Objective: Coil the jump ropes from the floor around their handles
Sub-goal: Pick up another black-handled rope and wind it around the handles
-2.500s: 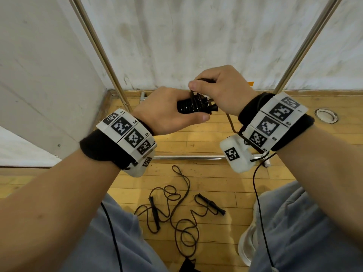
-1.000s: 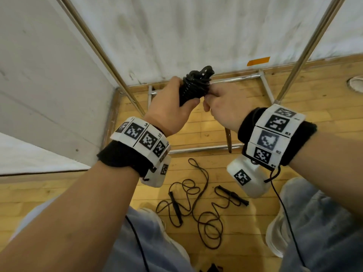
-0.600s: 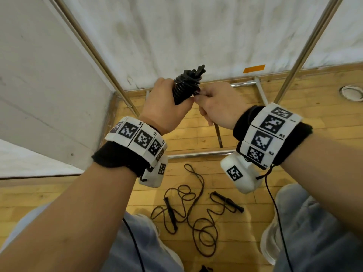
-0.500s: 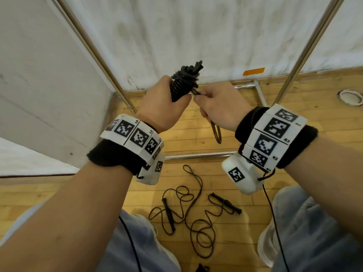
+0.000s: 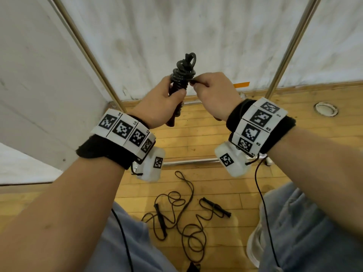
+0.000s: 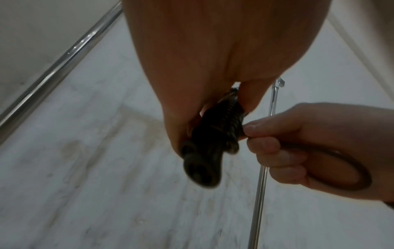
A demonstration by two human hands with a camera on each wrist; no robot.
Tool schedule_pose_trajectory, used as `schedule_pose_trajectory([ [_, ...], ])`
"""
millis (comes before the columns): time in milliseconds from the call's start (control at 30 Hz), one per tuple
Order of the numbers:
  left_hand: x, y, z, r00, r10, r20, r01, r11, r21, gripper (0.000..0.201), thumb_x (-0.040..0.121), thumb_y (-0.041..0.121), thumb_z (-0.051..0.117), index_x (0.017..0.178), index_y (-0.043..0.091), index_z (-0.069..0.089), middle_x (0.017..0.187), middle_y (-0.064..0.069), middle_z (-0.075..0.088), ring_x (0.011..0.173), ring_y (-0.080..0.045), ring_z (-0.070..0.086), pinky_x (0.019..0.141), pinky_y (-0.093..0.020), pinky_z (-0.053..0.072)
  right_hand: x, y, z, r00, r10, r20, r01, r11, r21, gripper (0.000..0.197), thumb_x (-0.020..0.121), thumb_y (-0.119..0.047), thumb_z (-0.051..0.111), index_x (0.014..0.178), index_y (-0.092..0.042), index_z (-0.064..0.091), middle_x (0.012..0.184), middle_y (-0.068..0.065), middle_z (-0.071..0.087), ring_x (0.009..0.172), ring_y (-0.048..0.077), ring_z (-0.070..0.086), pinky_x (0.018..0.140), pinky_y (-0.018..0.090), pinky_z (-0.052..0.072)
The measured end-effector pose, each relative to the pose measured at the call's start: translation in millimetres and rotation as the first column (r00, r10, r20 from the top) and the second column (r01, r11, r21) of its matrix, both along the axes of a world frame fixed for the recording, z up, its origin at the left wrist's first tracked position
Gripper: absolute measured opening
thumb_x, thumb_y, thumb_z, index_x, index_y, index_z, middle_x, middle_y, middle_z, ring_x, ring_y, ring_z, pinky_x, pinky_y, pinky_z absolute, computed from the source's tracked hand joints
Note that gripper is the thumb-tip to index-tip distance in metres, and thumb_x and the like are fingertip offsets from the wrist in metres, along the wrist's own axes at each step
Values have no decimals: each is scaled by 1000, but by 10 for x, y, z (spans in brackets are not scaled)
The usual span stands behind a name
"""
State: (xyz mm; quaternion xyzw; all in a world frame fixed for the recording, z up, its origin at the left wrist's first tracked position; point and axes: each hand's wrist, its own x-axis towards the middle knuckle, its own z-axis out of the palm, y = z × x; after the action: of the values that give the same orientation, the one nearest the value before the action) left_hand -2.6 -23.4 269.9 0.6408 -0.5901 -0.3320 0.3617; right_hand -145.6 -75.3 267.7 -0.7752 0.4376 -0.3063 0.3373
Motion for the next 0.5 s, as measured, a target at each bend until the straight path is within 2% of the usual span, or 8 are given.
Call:
schedule_pose_trajectory([
  [67,36,33,34,1000,12,-14,-13,998,-57,30,93,21,59,120,22,45,97,2,58,74,-7,68,64,-17,55,-4,42,34,999,32,-1,-32,999,-26,20,95,-9,41,85,-19,54,59,-11,45,44,2,40,42,11,28],
  [133,53,53,63,1000,29,1,-28,995,-91,36,88,23,67,119,19,49,104,2,59,80,1,65,68,-16,55,5,86,75,998,70,-5,-70,997,-26,20,94,-6,39,86,-18,53,61,-10,45,48,4,39,44,12,28],
  [167,55,64,75,1000,28,5,-27,996,-88,40,85,24,70,120,17,51,108,0,60,89,-2,64,77,-23,56,11,104,96,996,86,-10,-86,996,-25,20,93,-5,39,86,-16,53,62,-9,45,50,4,38,46,13,28],
  [200,52,77,90,1000,25,-7,-25,997,-78,43,84,25,72,121,15,53,109,-2,60,97,-11,64,86,-34,55,17,116,116,995,98,-18,-99,995,-28,19,92,-3,39,87,-13,54,62,-8,45,51,5,38,48,15,28],
  [267,53,114,128,999,19,-35,-22,997,-78,45,79,28,75,118,15,56,104,0,60,101,-23,63,92,-47,51,22,136,146,993,117,-33,-118,992,-33,20,92,-2,39,92,-8,58,64,-7,47,54,7,40,52,20,31],
  [333,62,147,163,999,36,-16,-37,995,-89,49,73,36,76,114,16,58,97,5,60,98,-21,63,91,-47,52,18,149,161,989,142,-36,-143,989,-25,21,91,-3,40,98,-5,60,71,0,55,60,12,46,58,25,35],
  [400,77,162,165,998,62,3,-61,993,-100,54,66,45,73,110,19,58,97,7,60,97,-17,63,91,-45,52,15,156,163,986,161,-50,-162,986,-28,19,91,-6,43,97,0,60,74,6,58,62,15,49,60,29,38],
  [500,82,168,145,996,83,-41,-87,991,-99,55,65,46,72,110,20,56,103,3,62,97,-16,63,90,-45,53,30,145,166,990,135,-32,-136,990,-32,24,91,-13,48,88,6,62,56,-1,49,42,5,42,50,25,36],
])
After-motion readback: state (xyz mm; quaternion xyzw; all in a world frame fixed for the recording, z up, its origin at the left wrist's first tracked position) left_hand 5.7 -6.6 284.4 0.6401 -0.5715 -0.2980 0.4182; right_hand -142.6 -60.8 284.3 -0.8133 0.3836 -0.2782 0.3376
